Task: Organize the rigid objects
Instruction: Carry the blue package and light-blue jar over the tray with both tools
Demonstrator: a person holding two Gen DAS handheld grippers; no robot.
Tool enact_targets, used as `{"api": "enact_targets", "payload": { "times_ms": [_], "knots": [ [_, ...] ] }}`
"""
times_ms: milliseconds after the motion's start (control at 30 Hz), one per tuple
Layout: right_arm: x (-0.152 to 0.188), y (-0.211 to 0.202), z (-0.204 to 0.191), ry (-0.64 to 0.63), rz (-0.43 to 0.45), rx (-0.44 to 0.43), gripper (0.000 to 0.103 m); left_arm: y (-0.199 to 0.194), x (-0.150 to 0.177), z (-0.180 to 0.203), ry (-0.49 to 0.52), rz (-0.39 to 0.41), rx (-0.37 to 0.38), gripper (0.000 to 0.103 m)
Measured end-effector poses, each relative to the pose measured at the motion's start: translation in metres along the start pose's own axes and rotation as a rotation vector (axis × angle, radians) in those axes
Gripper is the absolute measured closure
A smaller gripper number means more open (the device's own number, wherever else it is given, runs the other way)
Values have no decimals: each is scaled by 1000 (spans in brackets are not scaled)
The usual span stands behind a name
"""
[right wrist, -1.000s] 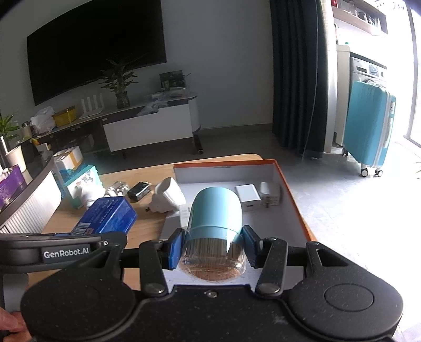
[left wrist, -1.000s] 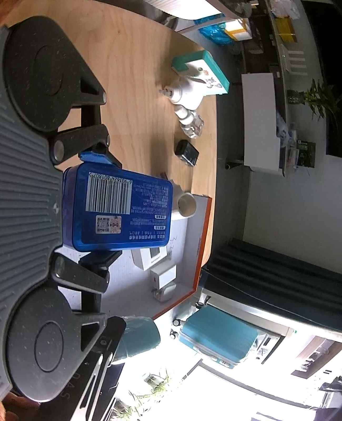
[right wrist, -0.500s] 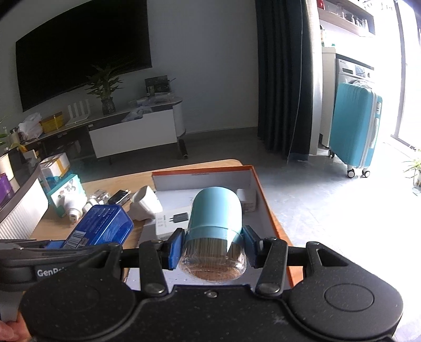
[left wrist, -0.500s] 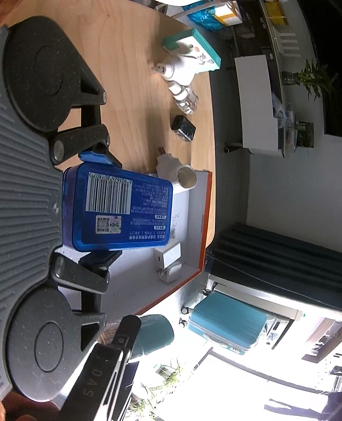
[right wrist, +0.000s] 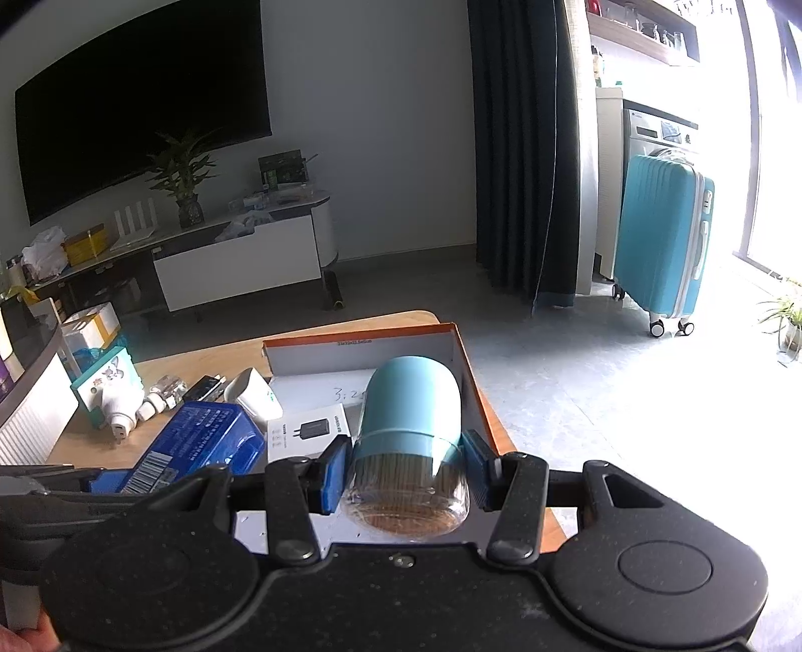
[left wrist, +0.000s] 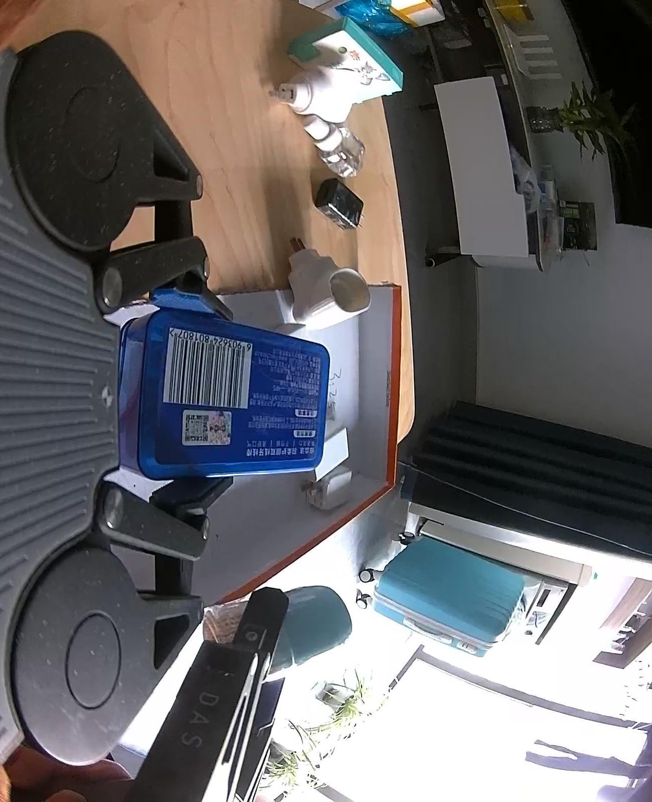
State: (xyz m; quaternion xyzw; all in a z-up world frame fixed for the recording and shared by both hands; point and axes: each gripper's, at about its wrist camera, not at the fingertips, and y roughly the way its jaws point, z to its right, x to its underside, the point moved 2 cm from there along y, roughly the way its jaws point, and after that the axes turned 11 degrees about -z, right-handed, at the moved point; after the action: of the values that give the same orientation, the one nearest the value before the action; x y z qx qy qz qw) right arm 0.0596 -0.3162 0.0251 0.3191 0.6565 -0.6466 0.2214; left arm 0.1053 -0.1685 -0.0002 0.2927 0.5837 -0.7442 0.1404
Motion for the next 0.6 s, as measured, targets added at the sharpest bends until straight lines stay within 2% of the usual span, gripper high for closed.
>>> {"api": "enact_targets", "payload": {
  "times_ms": [600],
  "knots": [
    [-10, 15, 10, 1, -5, 8, 45, 17, -9, 14, 38, -14, 8, 41]
  ]
}}
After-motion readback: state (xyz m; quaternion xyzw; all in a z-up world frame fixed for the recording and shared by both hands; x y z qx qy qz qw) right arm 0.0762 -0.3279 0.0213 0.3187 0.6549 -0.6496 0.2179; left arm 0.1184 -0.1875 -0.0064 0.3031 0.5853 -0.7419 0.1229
